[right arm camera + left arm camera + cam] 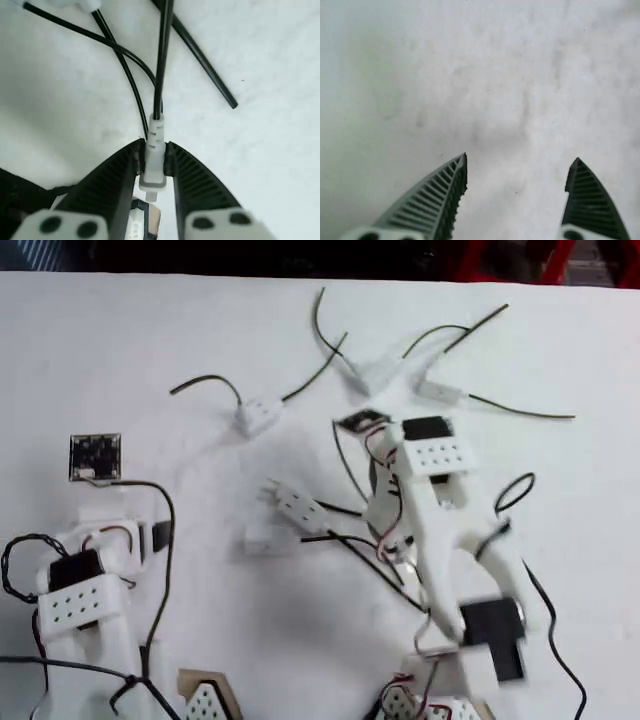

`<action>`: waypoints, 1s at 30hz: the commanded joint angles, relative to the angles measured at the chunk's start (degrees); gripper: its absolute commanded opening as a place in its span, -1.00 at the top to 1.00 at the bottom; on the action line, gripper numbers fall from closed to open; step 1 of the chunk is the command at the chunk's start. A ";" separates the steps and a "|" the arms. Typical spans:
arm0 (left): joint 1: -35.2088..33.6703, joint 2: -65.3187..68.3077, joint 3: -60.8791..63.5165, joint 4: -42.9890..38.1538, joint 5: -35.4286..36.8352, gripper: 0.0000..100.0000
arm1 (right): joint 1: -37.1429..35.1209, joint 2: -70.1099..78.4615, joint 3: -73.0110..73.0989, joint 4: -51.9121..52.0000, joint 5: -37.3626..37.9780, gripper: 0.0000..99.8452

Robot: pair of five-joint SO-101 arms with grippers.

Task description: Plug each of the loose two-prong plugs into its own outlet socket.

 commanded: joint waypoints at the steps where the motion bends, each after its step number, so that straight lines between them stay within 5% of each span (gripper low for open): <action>1: -0.04 -1.19 -0.44 -1.23 0.18 0.38 | -0.22 -13.93 0.70 0.75 -0.18 0.97; 5: -0.04 -1.19 -0.44 -1.23 0.26 0.38 | -3.47 -25.27 6.68 -4.18 -0.62 0.97; 15: -0.04 -1.19 -0.44 -1.23 0.35 0.38 | -20.09 -41.54 27.60 -29.05 -17.14 0.97; 22: 5.14 -1.19 -2.90 -0.79 4.22 0.37 | -27.82 -45.23 36.13 -43.03 -18.90 0.97; 30: 14.29 -1.19 -19.96 12.31 11.60 0.37 | -30.29 -51.91 43.87 -51.47 -27.43 0.97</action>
